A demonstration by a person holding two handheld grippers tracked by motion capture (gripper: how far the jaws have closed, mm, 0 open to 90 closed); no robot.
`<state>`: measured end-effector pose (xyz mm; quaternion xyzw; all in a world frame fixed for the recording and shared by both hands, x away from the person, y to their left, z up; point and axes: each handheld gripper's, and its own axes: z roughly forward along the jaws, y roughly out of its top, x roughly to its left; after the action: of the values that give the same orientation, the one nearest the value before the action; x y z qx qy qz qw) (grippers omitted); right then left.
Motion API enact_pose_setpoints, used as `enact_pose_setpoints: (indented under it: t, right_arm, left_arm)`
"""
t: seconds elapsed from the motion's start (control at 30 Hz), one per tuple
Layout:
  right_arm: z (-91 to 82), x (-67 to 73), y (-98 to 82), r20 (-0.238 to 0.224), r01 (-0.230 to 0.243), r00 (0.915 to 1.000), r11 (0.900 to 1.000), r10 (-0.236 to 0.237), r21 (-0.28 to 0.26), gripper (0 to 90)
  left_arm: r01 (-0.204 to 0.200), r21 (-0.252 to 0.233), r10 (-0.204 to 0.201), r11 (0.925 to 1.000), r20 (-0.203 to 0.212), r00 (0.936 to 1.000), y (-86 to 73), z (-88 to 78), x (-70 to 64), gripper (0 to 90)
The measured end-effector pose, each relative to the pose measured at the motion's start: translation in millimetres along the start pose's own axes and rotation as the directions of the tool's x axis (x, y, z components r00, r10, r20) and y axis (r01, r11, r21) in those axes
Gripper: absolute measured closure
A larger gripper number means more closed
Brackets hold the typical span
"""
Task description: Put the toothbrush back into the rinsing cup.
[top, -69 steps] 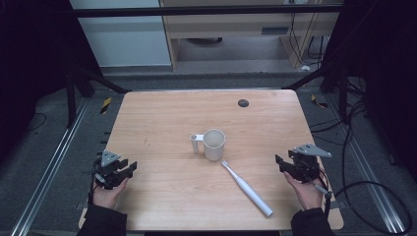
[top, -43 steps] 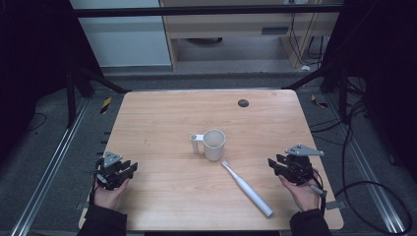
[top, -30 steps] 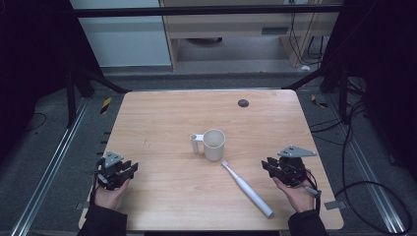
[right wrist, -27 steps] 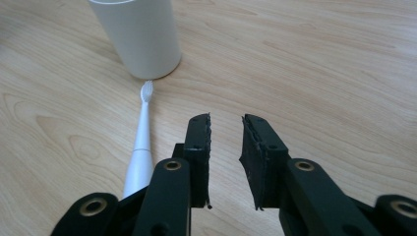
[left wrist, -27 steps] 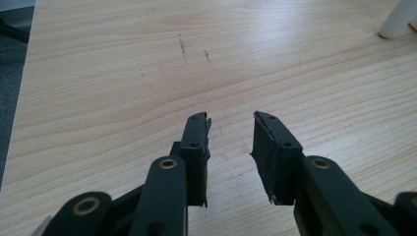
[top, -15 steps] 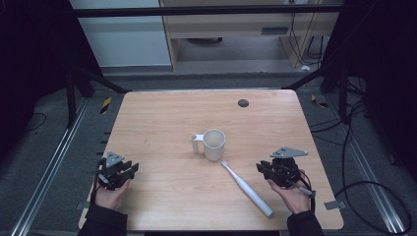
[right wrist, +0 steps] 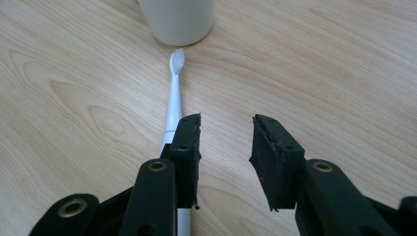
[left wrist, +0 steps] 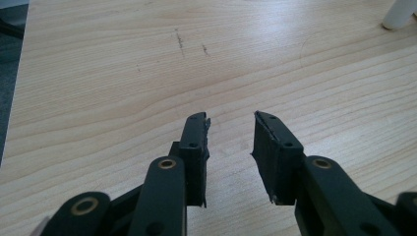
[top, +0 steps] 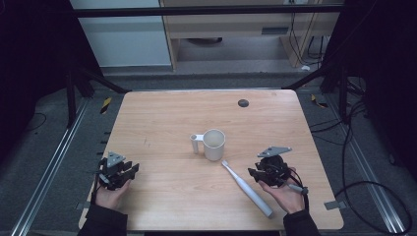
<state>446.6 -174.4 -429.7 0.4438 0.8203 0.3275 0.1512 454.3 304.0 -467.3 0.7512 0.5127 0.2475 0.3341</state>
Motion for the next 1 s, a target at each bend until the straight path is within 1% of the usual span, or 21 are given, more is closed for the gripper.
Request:
enact_pose_setpoints:
  t: [0.17, 0.27, 0.33, 0.4, 0.43, 0.47, 0.77, 1.0]
  right_arm:
    - [3.7, 5.4, 7.2, -0.010, 0.014, 0.9999, 1.000, -0.014, 0.016, 58.4]
    - [5.2, 8.4, 10.0, -0.002, 0.018, 0.9998, 1.000, -0.018, 0.019, 57.2]
    - [7.9, 11.4, 14.0, -0.011, 0.032, 0.9994, 0.999, -0.032, 0.037, 55.3]
    - [8.5, 12.1, 14.9, -0.012, 0.033, 0.9994, 0.999, -0.032, 0.039, 54.9]
    - [8.9, 13.2, 15.9, -0.017, 0.028, 0.9995, 0.998, -0.027, 0.050, 54.3]
    - [11.4, 14.6, 17.7, -0.021, 0.034, 0.9992, 0.997, -0.033, 0.064, 53.3]
    - [19.7, 19.3, 21.2, -0.033, 0.033, 0.9990, 0.994, -0.029, 0.105, 51.2]
    - [24.2, 20.8, 19.6, -0.039, 0.035, 0.9988, 0.991, -0.030, 0.126, 51.2]
  left_arm:
    - [-0.004, 0.004, 0.004, 1.0000, 0.001, 1.0000, -0.2, 0.4, 0.0, 65.6]
    - [-0.004, 0.005, 0.004, 1.0000, 0.002, 1.0000, -0.3, 0.6, 0.0, 65.5]
    - [-0.004, 0.006, 0.004, 1.0000, 0.002, 1.0000, -0.4, 0.8, 0.0, 65.4]
    - [-0.004, 0.006, 0.004, 1.0000, 0.002, 1.0000, -0.4, 1.0, -0.1, 65.3]
    - [-0.005, 0.006, 0.005, 1.0000, 0.002, 1.0000, -0.4, 1.1, -0.2, 65.3]
    - [-0.005, 0.006, 0.005, 1.0000, 0.002, 1.0000, -0.4, 1.1, -0.2, 65.1]
    - [-0.007, 0.006, 0.007, 1.0000, 0.001, 1.0000, -0.2, 0.9, -0.3, 65.0]
    - [-0.007, 0.007, 0.007, 1.0000, 0.002, 1.0000, -0.2, 0.8, -0.1, 65.0]
